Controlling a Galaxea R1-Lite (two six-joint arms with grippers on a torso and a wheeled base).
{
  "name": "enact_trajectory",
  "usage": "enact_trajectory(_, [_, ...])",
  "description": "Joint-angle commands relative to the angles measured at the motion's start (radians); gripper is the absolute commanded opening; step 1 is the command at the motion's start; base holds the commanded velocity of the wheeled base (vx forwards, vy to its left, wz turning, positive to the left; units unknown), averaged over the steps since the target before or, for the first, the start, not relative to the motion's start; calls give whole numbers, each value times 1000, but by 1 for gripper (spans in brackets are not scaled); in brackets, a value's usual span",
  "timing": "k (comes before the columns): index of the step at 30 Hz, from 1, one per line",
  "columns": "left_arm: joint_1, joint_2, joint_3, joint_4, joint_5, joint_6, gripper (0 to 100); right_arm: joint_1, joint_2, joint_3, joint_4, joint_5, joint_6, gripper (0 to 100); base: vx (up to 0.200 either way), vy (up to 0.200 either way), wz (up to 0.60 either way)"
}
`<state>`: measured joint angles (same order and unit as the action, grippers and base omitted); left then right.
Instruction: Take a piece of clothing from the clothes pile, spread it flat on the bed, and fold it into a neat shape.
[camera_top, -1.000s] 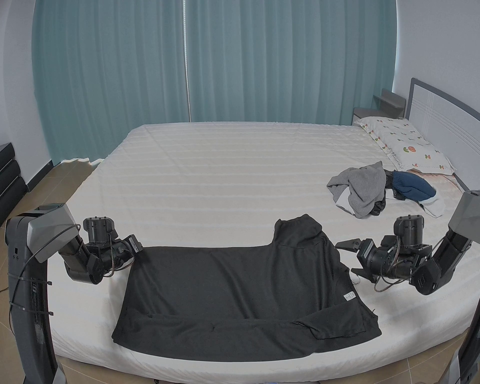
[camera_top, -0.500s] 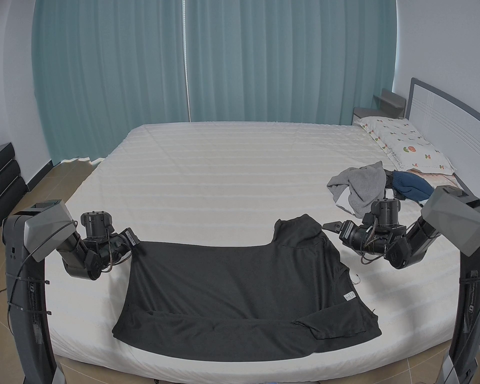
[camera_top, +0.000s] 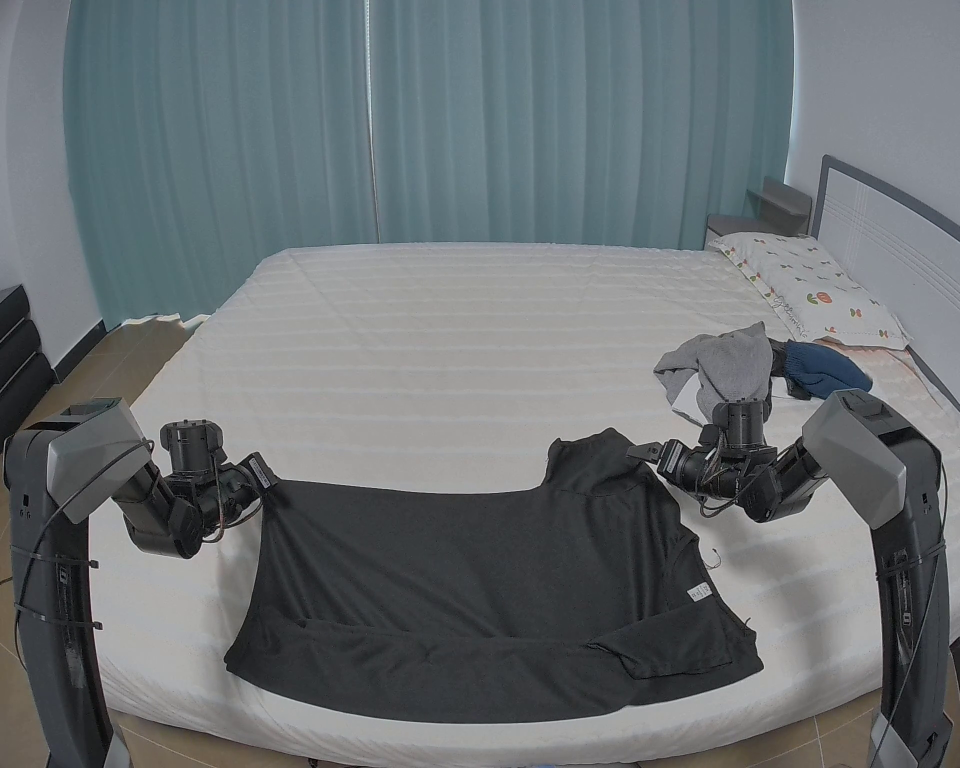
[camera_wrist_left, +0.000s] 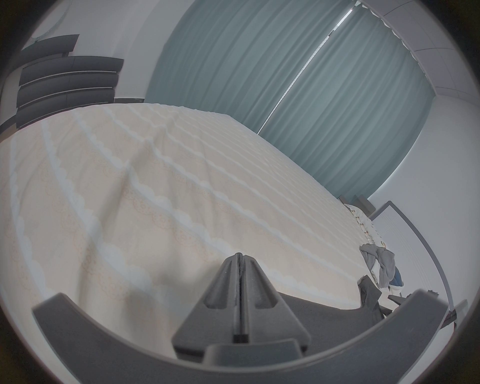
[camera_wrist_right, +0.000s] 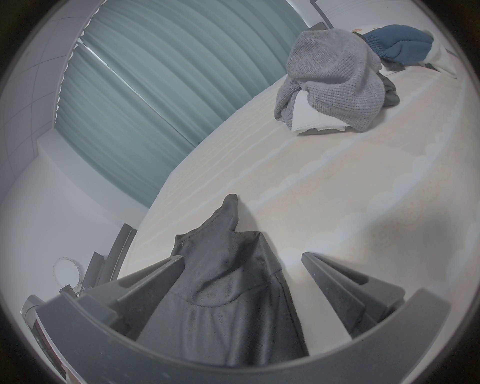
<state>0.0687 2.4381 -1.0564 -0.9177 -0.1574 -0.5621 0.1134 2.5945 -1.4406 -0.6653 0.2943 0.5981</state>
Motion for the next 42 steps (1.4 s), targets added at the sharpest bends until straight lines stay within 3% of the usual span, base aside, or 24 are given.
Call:
enact_trajectory(1, [0, 1, 3, -1, -1, -1, 0, -1, 32, -11, -2, 6, 2, 100, 0, 0, 0])
enact_trajectory(6, [0, 1, 4, -1, -1, 1, 0, -1, 35, -9, -19, 8, 0, 100, 0, 0, 0])
enact_trajectory(7, [0, 1, 4, -1, -1, 1, 0, -3, 33, -4, -22, 8, 0, 0, 0, 0, 0])
enact_trajectory(29, [3, -10, 12, 3, 1, -1, 0, -29, -51, 72, -46, 8, 0, 0, 0, 0, 0])
enact_trajectory(42, [28, -68, 41, -3, 7, 1, 0, -74, -152, 215, -166, 11, 3, 0, 0, 0, 0])
